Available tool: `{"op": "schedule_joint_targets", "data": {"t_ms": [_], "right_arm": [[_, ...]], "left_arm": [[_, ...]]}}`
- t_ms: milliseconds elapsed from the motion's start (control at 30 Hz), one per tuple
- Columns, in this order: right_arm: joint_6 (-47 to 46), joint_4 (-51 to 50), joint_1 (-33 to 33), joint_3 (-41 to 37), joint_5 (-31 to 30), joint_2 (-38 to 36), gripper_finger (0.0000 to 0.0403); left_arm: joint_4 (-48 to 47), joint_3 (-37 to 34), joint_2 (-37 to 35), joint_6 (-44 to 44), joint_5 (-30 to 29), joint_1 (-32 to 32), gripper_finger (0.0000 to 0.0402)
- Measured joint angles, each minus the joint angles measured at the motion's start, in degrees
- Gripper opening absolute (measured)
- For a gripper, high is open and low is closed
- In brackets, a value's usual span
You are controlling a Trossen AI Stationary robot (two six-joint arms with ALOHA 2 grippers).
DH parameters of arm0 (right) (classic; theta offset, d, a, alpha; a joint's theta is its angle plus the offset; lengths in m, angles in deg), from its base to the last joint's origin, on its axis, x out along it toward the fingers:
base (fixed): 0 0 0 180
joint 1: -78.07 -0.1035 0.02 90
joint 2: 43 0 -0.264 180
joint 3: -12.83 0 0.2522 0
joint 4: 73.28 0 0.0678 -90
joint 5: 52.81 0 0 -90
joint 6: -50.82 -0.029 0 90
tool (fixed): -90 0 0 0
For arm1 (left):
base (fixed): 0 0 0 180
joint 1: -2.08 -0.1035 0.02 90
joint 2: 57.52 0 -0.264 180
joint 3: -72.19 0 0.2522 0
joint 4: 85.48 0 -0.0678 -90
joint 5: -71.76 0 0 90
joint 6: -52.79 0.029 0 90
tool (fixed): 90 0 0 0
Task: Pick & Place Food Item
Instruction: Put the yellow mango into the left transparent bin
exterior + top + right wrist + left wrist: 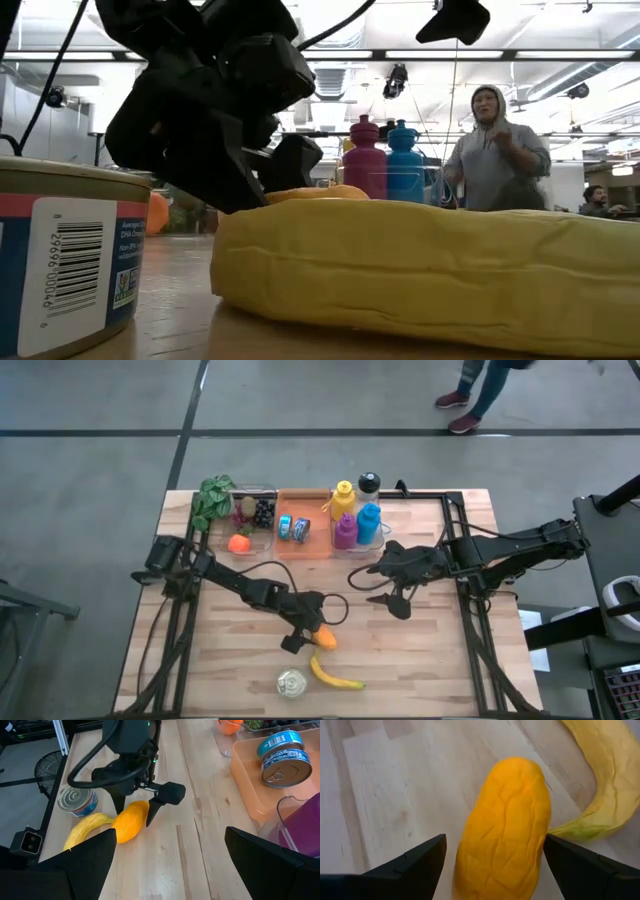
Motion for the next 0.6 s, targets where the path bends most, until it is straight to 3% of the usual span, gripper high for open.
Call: {"op": "schedule_joint_targets", "data": {"t_ms": [600], "right_arm": [[-0.4, 0.0, 0.0, 0.0, 0.0, 0.0, 0.037]], "left_arm": [[0.1, -0.2, 0.0, -3.9, -0.5, 0.0, 0.0319]]}}
